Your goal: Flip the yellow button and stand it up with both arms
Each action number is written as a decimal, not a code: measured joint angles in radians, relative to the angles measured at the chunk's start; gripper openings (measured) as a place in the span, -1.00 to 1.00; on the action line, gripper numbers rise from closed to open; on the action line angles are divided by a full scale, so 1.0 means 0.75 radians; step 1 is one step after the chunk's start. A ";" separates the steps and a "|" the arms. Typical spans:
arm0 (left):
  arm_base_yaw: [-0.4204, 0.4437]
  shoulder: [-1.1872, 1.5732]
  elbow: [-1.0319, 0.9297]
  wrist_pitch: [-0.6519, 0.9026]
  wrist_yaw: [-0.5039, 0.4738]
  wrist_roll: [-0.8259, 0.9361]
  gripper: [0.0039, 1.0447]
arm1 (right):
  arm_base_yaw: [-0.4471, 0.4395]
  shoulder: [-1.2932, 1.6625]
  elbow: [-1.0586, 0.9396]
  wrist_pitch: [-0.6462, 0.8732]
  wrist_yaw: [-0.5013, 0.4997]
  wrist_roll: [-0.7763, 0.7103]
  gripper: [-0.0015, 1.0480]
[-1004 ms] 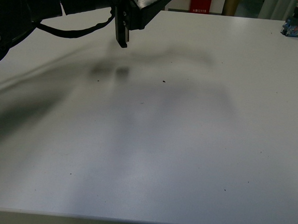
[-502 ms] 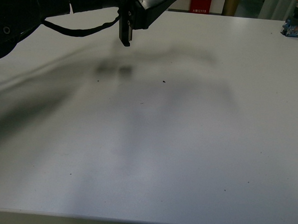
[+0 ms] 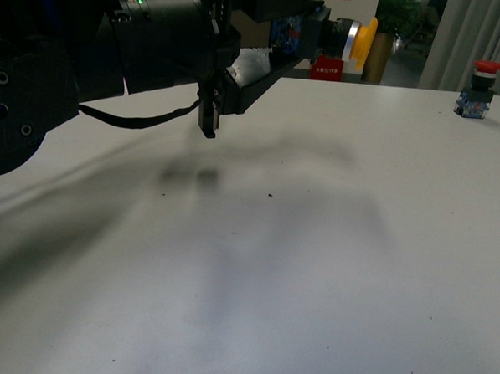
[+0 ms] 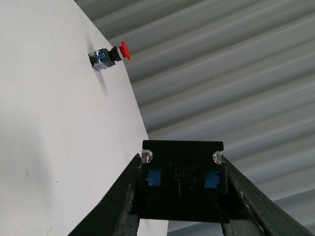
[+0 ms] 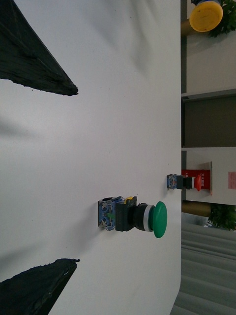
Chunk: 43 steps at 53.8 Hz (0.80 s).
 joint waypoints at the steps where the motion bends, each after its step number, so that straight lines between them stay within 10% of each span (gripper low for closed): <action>1: 0.000 0.000 0.000 0.000 0.000 0.000 -0.32 | 0.000 0.000 0.000 0.000 0.000 -0.001 0.86; 17: -0.001 0.000 0.002 0.000 -0.002 0.002 -0.32 | 0.086 0.390 0.213 -0.108 -0.102 0.734 0.86; 43: -0.002 0.000 0.002 0.000 -0.003 0.003 -0.32 | 0.280 0.979 0.472 0.100 0.004 1.254 0.86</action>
